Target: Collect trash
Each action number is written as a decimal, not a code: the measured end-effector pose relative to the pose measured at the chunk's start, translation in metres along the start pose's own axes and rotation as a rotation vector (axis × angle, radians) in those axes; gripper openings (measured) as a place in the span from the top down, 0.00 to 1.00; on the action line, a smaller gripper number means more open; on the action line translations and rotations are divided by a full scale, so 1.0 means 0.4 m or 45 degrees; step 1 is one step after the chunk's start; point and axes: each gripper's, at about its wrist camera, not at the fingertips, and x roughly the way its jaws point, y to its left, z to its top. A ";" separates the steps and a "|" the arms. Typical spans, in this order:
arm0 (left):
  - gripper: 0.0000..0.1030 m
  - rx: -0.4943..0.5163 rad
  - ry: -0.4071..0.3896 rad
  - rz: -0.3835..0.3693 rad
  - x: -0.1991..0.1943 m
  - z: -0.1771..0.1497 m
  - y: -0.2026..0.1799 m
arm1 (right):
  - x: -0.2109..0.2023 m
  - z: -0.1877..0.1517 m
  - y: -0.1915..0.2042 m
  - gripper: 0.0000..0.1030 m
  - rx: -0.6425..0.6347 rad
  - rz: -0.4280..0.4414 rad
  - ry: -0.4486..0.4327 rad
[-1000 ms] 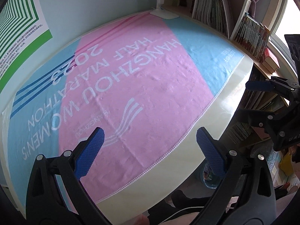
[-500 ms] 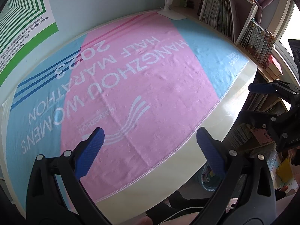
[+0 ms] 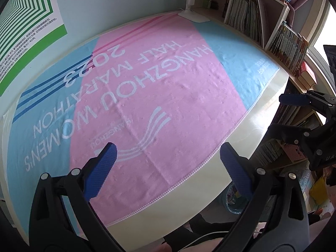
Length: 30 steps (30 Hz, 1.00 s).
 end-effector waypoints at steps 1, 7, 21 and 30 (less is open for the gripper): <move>0.07 0.000 0.000 -0.003 0.000 0.000 0.000 | 0.000 0.000 0.002 0.12 -0.002 0.001 0.000; 0.07 -0.002 0.002 0.001 0.000 0.000 0.003 | 0.003 0.002 0.007 0.12 -0.005 0.004 -0.002; 0.07 0.000 -0.004 -0.004 0.002 0.002 0.004 | 0.007 0.014 0.009 0.12 -0.009 -0.003 -0.001; 0.13 -0.018 -0.006 0.086 0.017 0.006 0.018 | 0.013 0.019 -0.001 0.12 0.008 0.001 0.002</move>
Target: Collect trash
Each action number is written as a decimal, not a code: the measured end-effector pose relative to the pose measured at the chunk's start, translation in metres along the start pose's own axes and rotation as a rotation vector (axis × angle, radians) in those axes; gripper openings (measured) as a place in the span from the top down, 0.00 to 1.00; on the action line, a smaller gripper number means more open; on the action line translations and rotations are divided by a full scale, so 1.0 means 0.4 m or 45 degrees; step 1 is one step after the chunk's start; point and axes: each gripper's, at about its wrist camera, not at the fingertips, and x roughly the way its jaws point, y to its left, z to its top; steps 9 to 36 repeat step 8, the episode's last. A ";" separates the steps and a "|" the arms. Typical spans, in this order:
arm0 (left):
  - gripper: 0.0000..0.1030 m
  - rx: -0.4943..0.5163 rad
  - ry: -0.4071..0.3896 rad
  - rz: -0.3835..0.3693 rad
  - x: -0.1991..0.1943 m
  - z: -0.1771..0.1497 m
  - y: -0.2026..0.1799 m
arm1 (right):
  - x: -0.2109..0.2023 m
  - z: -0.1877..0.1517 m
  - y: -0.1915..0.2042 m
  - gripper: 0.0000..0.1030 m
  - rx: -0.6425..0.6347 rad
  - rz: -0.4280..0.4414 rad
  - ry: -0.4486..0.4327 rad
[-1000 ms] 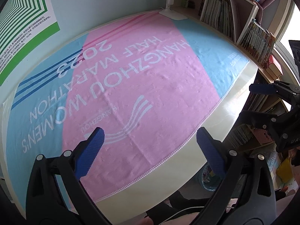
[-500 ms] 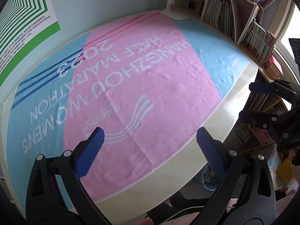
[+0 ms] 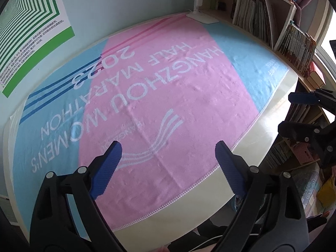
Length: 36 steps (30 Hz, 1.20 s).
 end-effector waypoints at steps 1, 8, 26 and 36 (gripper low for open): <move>0.09 -0.012 0.015 -0.002 0.004 0.000 0.005 | -0.001 0.000 -0.001 0.12 -0.001 0.002 -0.002; 0.07 -0.019 0.004 -0.012 -0.004 0.001 0.013 | 0.004 0.004 -0.002 0.12 0.008 0.002 -0.003; 0.07 -0.019 0.004 -0.012 -0.004 0.001 0.013 | 0.004 0.004 -0.002 0.12 0.008 0.002 -0.003; 0.07 -0.019 0.004 -0.012 -0.004 0.001 0.013 | 0.004 0.004 -0.002 0.12 0.008 0.002 -0.003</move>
